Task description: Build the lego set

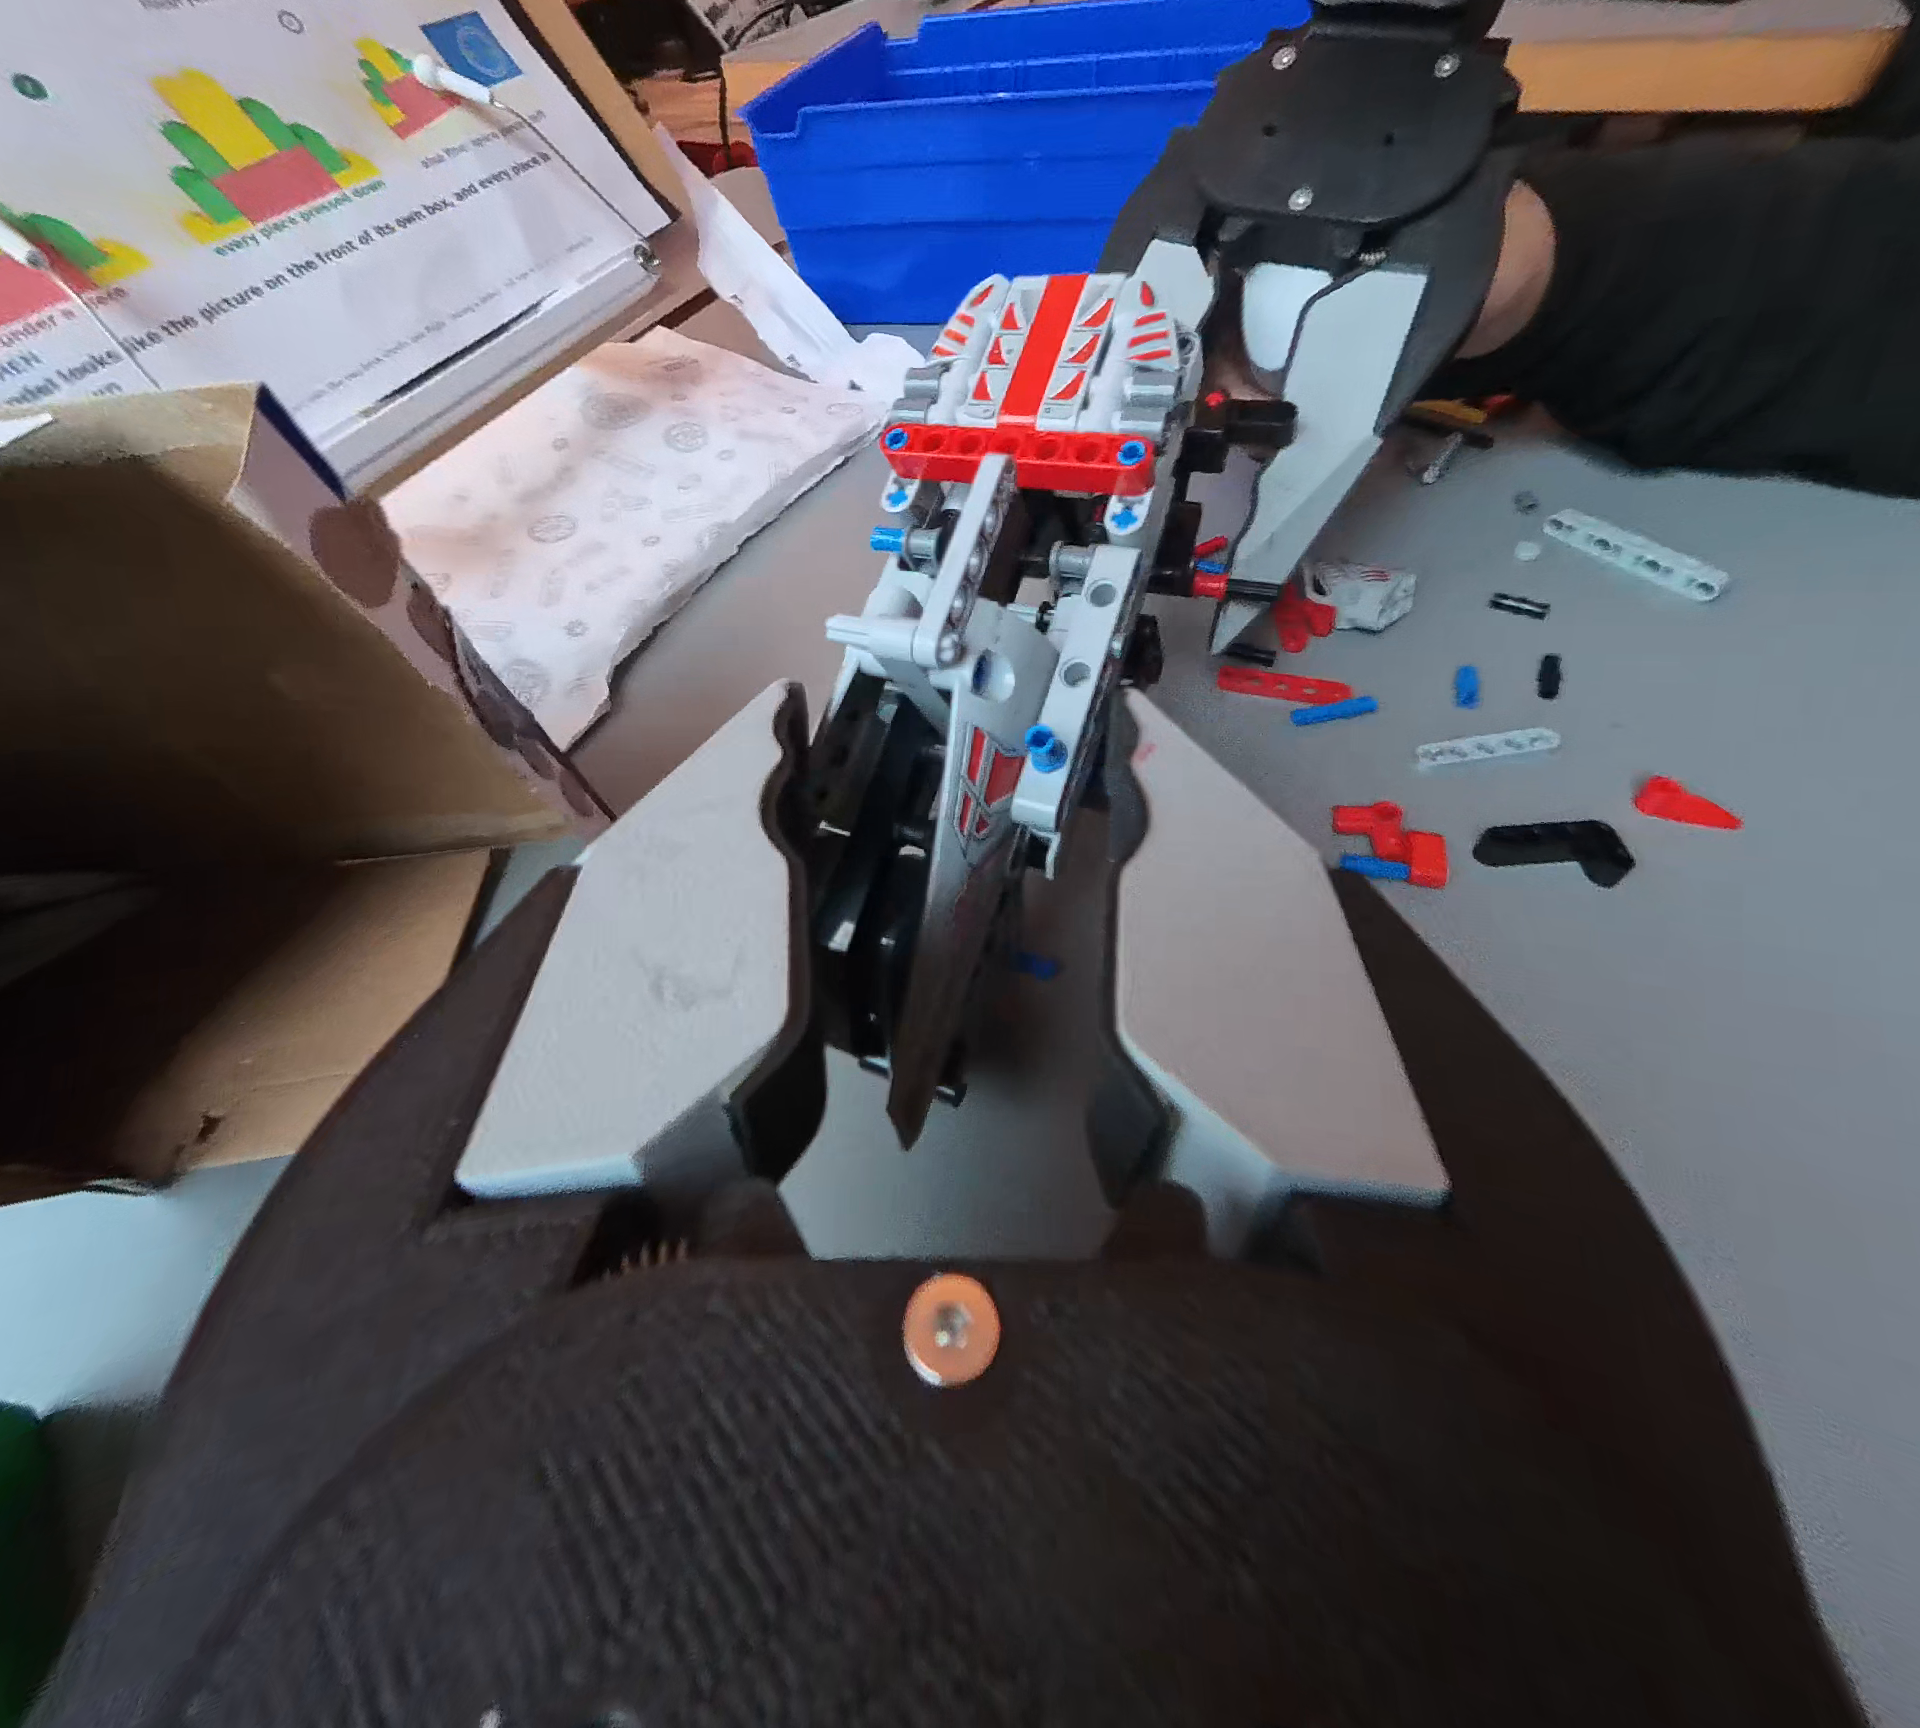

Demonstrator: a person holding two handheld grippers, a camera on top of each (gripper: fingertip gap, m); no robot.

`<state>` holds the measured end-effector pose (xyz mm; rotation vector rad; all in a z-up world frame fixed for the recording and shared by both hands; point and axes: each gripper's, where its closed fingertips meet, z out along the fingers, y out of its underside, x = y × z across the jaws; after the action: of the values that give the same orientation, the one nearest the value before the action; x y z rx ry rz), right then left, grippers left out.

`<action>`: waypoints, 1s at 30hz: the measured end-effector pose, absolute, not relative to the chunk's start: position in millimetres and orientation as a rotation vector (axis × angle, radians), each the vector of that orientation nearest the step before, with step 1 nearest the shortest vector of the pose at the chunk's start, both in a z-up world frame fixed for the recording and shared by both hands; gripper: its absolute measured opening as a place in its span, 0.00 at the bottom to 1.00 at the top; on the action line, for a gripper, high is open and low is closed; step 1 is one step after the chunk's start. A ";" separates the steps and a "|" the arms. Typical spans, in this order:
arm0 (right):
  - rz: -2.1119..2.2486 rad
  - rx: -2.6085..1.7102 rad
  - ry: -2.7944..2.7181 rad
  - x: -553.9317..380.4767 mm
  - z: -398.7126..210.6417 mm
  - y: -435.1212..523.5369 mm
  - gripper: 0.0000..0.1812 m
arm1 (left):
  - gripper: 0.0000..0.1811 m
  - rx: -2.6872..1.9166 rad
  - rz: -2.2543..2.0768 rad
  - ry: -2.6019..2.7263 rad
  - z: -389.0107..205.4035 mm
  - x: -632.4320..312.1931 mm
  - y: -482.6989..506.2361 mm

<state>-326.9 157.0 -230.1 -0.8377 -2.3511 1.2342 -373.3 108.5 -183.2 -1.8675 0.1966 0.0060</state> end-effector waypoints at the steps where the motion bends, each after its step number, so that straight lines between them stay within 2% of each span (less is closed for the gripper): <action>1: 1.230 -0.837 -2.352 -326.8 -230.5 157.4 0.22 | 0.30 -1.870 0.016 0.209 -183.3 -372.6 108.6; 23: 1.292 -0.806 -2.311 -324.4 -216.2 153.7 0.24 | 0.28 -1.809 -0.063 0.193 -178.7 -378.6 101.7; 30: 1.661 -0.898 -2.237 -319.3 -190.3 149.0 0.27 | 0.28 -1.769 -0.128 0.125 -176.6 -385.8 98.5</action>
<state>-319.3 149.0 -190.3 -0.8983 -2.2370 1.6606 -385.8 98.5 -176.6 -1.7691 0.1255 -0.1284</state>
